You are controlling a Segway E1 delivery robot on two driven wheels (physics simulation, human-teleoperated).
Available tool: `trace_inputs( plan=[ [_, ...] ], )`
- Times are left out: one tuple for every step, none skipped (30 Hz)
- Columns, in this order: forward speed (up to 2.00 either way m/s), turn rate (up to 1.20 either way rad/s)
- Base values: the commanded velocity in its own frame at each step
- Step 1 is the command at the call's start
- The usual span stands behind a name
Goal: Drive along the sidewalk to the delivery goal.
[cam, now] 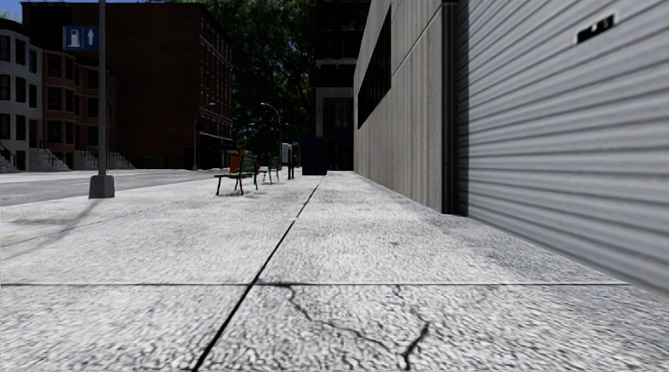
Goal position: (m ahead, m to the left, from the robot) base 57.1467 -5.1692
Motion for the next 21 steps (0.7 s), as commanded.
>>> trace_inputs(
  plan=[
    [2.00,0.00],
    [2.00,0.00],
    [2.00,0.00],
    [2.00,0.00],
    [2.00,0.00],
    [2.00,0.00],
    [2.00,0.00],
    [2.00,0.00],
    [2.00,0.00],
    [2.00,0.00],
    [2.00,0.00],
    [2.00,0.00],
    [2.00,0.00],
    [2.00,0.00],
    [2.00,0.00],
    [2.00,0.00],
    [2.00,0.00],
    [2.00,0.00],
    [2.00,0.00],
    [2.00,0.00],
    [2.00,0.00]
  ],
)
